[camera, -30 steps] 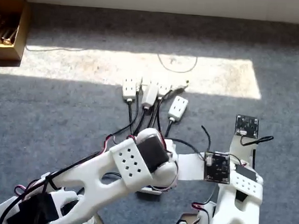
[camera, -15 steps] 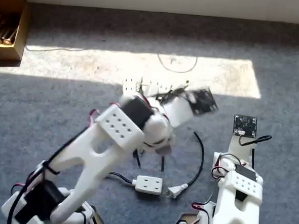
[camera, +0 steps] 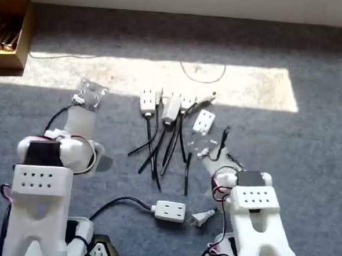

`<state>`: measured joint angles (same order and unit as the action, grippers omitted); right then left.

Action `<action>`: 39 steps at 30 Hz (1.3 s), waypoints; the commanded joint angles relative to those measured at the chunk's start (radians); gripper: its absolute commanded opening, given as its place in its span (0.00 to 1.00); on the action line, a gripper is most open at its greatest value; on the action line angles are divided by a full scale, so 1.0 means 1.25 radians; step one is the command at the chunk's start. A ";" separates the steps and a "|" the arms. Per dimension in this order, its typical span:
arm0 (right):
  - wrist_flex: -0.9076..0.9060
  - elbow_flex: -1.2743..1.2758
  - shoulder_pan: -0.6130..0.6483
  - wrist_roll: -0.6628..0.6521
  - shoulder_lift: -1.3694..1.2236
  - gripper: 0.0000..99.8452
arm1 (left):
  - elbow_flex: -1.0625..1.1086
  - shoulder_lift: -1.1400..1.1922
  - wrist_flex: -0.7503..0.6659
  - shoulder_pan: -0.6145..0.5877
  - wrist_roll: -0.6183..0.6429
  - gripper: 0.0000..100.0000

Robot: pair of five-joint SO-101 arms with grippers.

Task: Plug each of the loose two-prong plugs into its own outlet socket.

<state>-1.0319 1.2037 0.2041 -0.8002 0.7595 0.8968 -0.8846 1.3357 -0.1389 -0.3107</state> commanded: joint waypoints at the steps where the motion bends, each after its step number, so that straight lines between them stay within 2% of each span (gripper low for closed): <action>1: -0.041 -0.025 0.051 -0.088 0.014 0.01 | 0.188 -0.023 -0.169 -0.021 -0.015 0.29; 7: -0.152 -0.051 0.069 -0.174 0.047 0.01 | 0.273 -0.019 -0.285 -0.021 -0.014 0.29; 9: -0.255 -0.110 0.090 -0.210 0.112 0.01 | 0.301 -0.019 -0.323 -0.021 -0.014 0.29; 13: -0.574 -0.319 0.179 -0.322 0.241 0.01 | 0.332 -0.019 -0.363 -0.021 -0.014 0.29; 14: -0.590 -0.349 0.197 -0.334 0.256 0.01 | 0.332 -0.019 -0.362 -0.021 -0.014 0.29; 17: -0.571 -0.288 0.209 -0.356 0.235 0.01 | 0.337 -0.019 -0.362 -0.021 -0.016 0.29; 22: -0.371 -0.109 0.222 -0.393 0.145 0.01 | 0.354 -0.018 -0.366 -0.021 -0.016 0.29; 25: -0.298 -0.093 0.224 -0.394 0.104 0.01 | 0.360 -0.018 -0.367 -0.020 -0.016 0.29; 32: -0.213 -0.060 0.220 -0.412 0.036 0.21 | 0.361 -0.018 -0.367 -0.020 -0.017 0.29; 39: -0.207 -0.001 0.222 -0.410 0.034 0.21 | 0.363 -0.018 -0.368 -0.017 -0.017 0.29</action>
<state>-1.3034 1.1960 0.4757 -1.3019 0.8055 1.3525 -0.8953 0.8907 -0.1573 -0.3245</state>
